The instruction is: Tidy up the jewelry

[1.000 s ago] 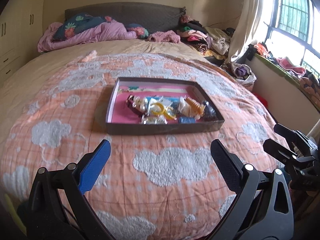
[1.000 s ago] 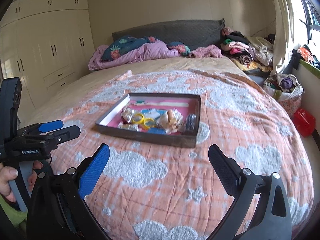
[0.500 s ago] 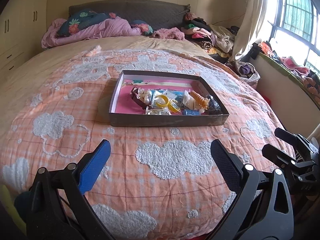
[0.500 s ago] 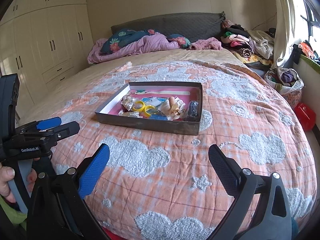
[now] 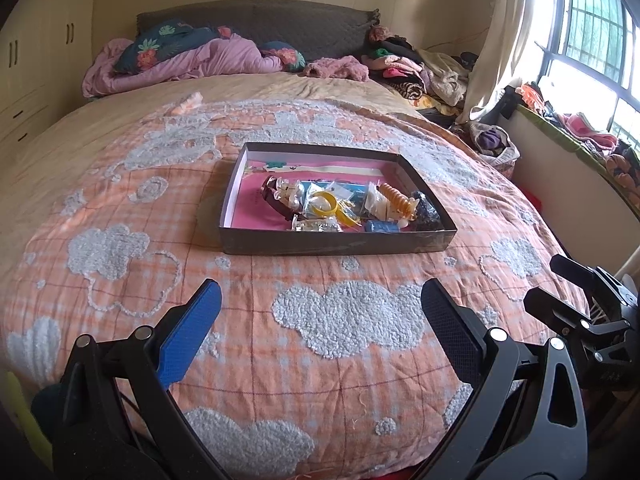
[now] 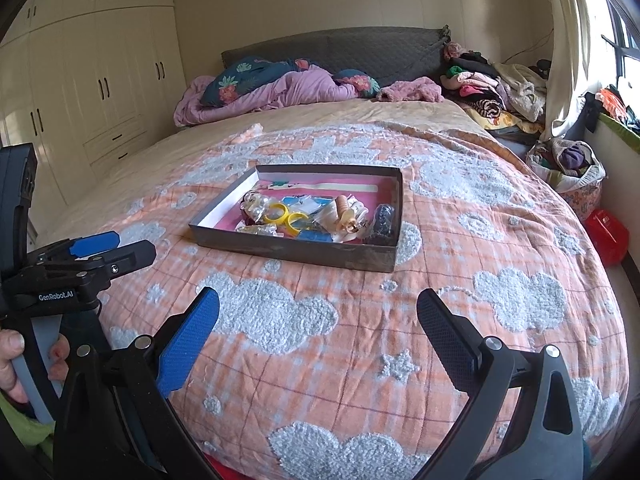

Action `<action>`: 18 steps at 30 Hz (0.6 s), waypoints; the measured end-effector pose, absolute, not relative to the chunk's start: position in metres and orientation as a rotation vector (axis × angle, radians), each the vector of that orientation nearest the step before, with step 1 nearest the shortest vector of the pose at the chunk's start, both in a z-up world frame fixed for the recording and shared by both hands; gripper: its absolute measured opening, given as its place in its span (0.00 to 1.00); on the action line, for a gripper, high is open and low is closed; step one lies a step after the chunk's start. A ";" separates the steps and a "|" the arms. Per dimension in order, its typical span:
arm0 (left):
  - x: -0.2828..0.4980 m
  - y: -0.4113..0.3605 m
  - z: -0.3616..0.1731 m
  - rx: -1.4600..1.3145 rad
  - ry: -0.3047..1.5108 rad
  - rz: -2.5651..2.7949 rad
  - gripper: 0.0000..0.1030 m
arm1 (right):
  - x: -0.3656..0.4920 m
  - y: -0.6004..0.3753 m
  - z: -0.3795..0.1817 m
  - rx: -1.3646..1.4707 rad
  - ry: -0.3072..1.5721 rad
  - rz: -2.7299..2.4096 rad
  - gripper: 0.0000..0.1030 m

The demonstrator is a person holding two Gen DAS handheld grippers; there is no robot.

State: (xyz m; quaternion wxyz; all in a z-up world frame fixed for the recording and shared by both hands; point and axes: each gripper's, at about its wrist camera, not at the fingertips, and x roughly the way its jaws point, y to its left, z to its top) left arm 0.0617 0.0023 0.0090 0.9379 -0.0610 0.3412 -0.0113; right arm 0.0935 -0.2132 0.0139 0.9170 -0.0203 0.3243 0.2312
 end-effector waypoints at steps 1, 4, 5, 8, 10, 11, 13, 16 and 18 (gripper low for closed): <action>0.062 0.002 0.009 -0.126 0.697 -0.022 0.91 | 0.094 -0.213 0.014 -0.043 0.667 0.475 0.96; 0.062 0.002 0.009 -0.124 0.697 -0.022 0.91 | 0.094 -0.214 0.013 -0.043 0.667 0.472 0.96; 0.062 0.002 0.009 -0.123 0.696 -0.023 0.91 | 0.094 -0.214 0.014 -0.045 0.666 0.472 0.96; 0.061 0.002 0.009 -0.126 0.700 -0.022 0.91 | 0.094 -0.214 0.014 -0.048 0.665 0.471 0.96; 0.061 0.002 0.010 -0.126 0.699 -0.022 0.91 | 0.093 -0.214 0.014 -0.051 0.665 0.470 0.96; 0.061 0.002 0.010 -0.125 0.700 -0.022 0.91 | 0.093 -0.214 0.014 -0.049 0.664 0.470 0.96; 0.062 0.002 0.011 -0.124 0.701 -0.022 0.91 | 0.093 -0.214 0.014 -0.049 0.666 0.471 0.96; 0.062 0.003 0.010 -0.125 0.700 -0.022 0.91 | 0.093 -0.213 0.014 -0.049 0.664 0.471 0.96; 0.061 0.003 0.011 -0.126 0.701 -0.019 0.91 | 0.093 -0.214 0.014 -0.048 0.665 0.470 0.96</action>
